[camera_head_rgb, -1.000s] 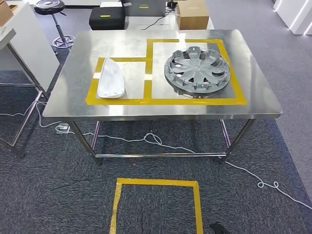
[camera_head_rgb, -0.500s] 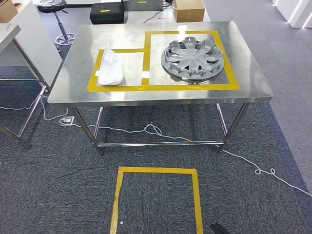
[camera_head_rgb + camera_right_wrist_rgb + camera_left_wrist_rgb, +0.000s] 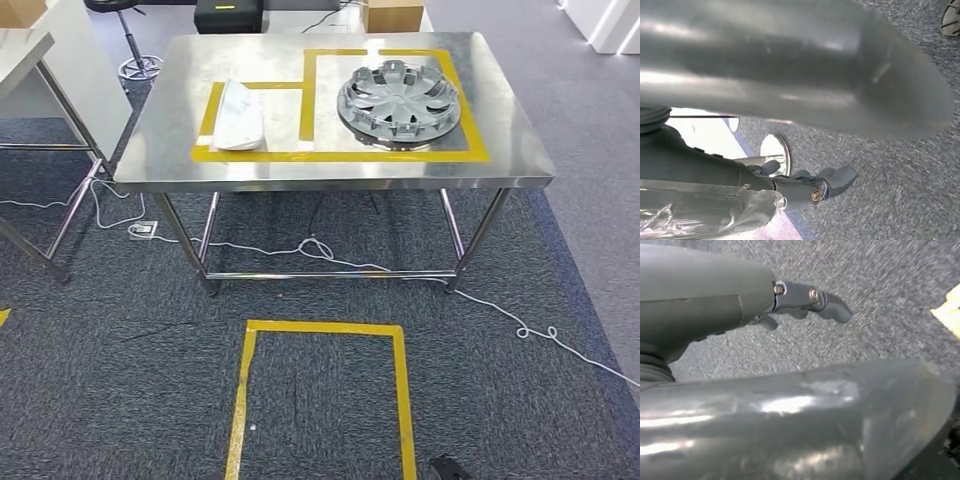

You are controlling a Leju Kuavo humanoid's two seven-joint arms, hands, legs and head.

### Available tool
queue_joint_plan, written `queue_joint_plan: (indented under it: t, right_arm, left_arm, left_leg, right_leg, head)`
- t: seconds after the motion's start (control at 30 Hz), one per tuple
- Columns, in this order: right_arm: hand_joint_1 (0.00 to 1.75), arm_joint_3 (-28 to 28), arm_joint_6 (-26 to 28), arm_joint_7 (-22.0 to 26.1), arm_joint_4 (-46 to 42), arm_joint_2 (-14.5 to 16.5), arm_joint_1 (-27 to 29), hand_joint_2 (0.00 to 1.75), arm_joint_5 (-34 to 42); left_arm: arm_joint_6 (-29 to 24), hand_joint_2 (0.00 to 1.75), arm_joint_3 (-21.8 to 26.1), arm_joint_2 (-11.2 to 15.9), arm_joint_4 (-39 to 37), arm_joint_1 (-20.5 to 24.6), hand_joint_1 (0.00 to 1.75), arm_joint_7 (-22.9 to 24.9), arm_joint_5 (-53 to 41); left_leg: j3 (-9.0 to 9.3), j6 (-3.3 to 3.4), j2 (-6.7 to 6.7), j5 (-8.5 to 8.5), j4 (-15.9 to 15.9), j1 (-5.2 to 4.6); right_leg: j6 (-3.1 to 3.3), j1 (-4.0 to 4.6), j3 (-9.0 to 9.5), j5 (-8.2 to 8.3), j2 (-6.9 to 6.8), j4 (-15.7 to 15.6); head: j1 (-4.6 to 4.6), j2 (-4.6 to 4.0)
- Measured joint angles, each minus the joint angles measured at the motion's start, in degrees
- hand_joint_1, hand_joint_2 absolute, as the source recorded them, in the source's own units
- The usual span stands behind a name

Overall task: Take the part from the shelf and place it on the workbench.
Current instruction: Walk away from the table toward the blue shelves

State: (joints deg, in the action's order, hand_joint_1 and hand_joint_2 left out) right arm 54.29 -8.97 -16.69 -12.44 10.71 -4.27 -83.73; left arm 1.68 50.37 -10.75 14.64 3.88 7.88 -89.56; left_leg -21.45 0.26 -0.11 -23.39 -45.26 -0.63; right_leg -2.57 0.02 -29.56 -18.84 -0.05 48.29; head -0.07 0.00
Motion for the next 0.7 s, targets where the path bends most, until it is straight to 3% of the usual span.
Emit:
queue_joint_plan:
  t: [0.03,0.07,0.13,0.17,0.2,0.23,0.27,0.33,0.4,0.43,0.5,0.53,0.57,0.63,0.67,0.7]
  right_arm:
    - [0.0,0.0,0.0,0.0,0.0,0.0,0.1,0.0,0.0]
    - [0.0,0.0,0.0,0.0,0.0,0.0,0.1,0.0,-0.1]
    - [0.0,0.0,0.0,0.2,0.0,0.0,0.2,0.0,-0.1]
    - [0.0,0.0,0.0,0.2,0.0,0.0,0.2,0.0,-0.1]
    - [0.0,0.1,0.0,0.3,0.0,0.0,0.2,0.0,0.0]
    - [0.0,0.1,0.0,0.3,0.0,0.0,0.2,0.0,0.0]
    - [0.0,0.1,0.0,0.3,0.0,0.0,0.2,0.0,0.0]
    - [0.0,0.2,0.0,0.4,0.0,0.0,0.0,0.0,0.1]
    - [0.0,0.3,0.0,0.5,0.0,0.0,-0.4,0.0,0.1]
    - [0.0,0.3,0.0,0.5,0.0,0.0,-0.5,0.0,0.1]
    - [0.0,0.3,0.0,0.5,0.0,0.0,-0.5,0.0,0.2]
    - [0.0,0.4,0.0,0.4,0.0,0.0,-0.4,0.0,0.2]
    - [0.0,0.4,0.0,0.4,0.0,0.0,-0.4,0.0,0.3]
    - [0.0,0.5,0.0,0.4,0.0,0.0,-0.3,0.0,0.3]
    - [0.0,0.5,0.0,0.4,0.0,0.0,-0.3,0.0,0.3]
    - [0.0,0.5,0.0,0.4,0.0,0.0,-0.3,0.0,0.3]
  left_arm:
    - [0.0,0.0,0.0,0.0,0.0,-0.1,0.0,0.0,0.0]
    - [-0.1,0.0,0.0,0.0,0.0,-0.1,0.0,0.0,0.0]
    - [-0.1,0.0,0.1,0.0,0.0,-0.2,0.0,0.0,-0.2]
    - [-0.1,0.0,0.1,0.0,0.0,-0.2,0.0,0.0,-0.3]
    - [-0.1,0.0,0.1,0.0,0.0,-0.2,0.0,0.0,-0.4]
    - [-0.2,0.0,0.1,0.0,0.0,-0.2,0.0,0.0,-0.4]
    - [-0.2,0.0,0.1,0.0,0.0,-0.2,0.0,0.0,-0.4]
    - [-0.3,0.0,0.1,0.0,0.0,-0.2,0.0,0.0,-0.4]
    - [-0.3,0.0,0.1,0.0,0.0,-0.1,0.0,0.0,-0.4]
    - [-0.4,0.0,0.1,0.0,0.0,-0.1,0.0,0.0,-0.4]
    - [-0.4,0.0,0.2,0.0,0.0,0.0,0.0,-0.1,-0.4]
    - [-0.4,0.0,0.2,0.0,0.0,-0.1,0.0,-0.1,-0.4]
    - [-0.4,0.0,0.2,0.0,0.0,-0.2,0.0,-0.1,-0.4]
    - [-0.4,0.0,0.2,0.0,0.0,-0.3,0.0,-0.1,-0.4]
    - [-0.4,0.0,0.2,0.0,0.0,-0.3,0.0,-0.1,-0.4]
    - [-0.4,0.0,0.2,0.0,0.0,-0.3,0.0,-0.1,-0.4]
  left_leg:
    - [-0.56,0.34,0.02,0.35,0.3,0.15]
    - [-1.25,0.66,0.04,0.85,0.4,0.28]
    - [-2.98,1.05,0.07,2.13,0.2,0.22]
    - [-3.85,1.05,0.11,2.76,0.1,0.17]
    - [-4.69,1.03,0.14,3.36,-0.1,0.11]
    - [-5.49,0.97,0.17,3.93,-0.2,0.08]
    - [-6.23,0.87,0.19,4.51,-0.3,0.06]
    - [-7.24,0.5,0.16,5.59,-0.5,-0.01]
    - [-7.79,0.05,0.16,6.72,-0.7,-0.15]
    - [-8.08,-0.15,0.18,7.32,-0.8,-0.22]
    - [-9.02,-0.6,0.19,7.65,-1.1,-0.16]
    - [-9.85,-0.92,0.16,6.18,-2.4,-0.11]
    - [-11.07,-1.28,0.14,3.45,-5.0,-0.01]
    - [-14.05,-1.87,0.14,-3.36,-13.8,0.18]
    - [-15.17,-2.03,0.14,-5.45,-18.2,0.25]
    - [-15.53,-2.09,0.14,-5.97,-21.2,0.26]
  right_leg:
    - [-0.32,0.0,-1.0,-1.79,0.04,1.7]
    - [-0.61,-0.02,-2.3,-4.61,0.08,4.7]
    - [-0.99,-0.09,-5.09,-10.8,0.1,13.6]
    - [-1.07,-0.11,-5.93,-12.26,0.1,17.6]
    - [-1.08,-0.1,-6.0,-12.25,0.1,20.0]
    - [-1.01,-0.08,-4.95,-10.81,0.1,20.1]
    - [-0.89,-0.06,-2.83,-8.78,0.11,18.0]
    - [-0.59,-0.03,4.21,-6.27,0.27,8.9]
    - [-0.24,0.01,10.09,-6.81,0.53,0.0]
    - [-0.05,0.09,11.25,-7.16,0.62,-2.2]
    - [0.62,0.01,10.17,-6.79,0.54,-2.6]
    - [1.08,-0.06,9.33,-6.22,0.44,-2.5]
    - [1.46,-0.17,8.43,-5.5,0.34,-2.4]
    - [1.87,-0.16,6.46,-4.03,0.26,-2.0]
    - [1.9,-0.14,5.43,-3.35,0.19,-1.7]
    - [1.91,-0.13,4.42,-2.76,0.1,-1.5]
  head:
    - [0.08,0.0]
    - [0.21,0.0]
    - [0.46,0.0]
    - [0.53,0.0]
    - [0.58,0.0]
    - [0.63,0.0]
    - [0.63,0.0]
    - [0.65,0.0]
    - [0.58,0.0]
    - [0.52,0.0]
    - [0.41,0.0]
    - [0.33,0.0]
    - [0.2,0.0]
    - [-0.06,0.0]
    - [-0.12,0.0]
    - [-0.11,0.0]
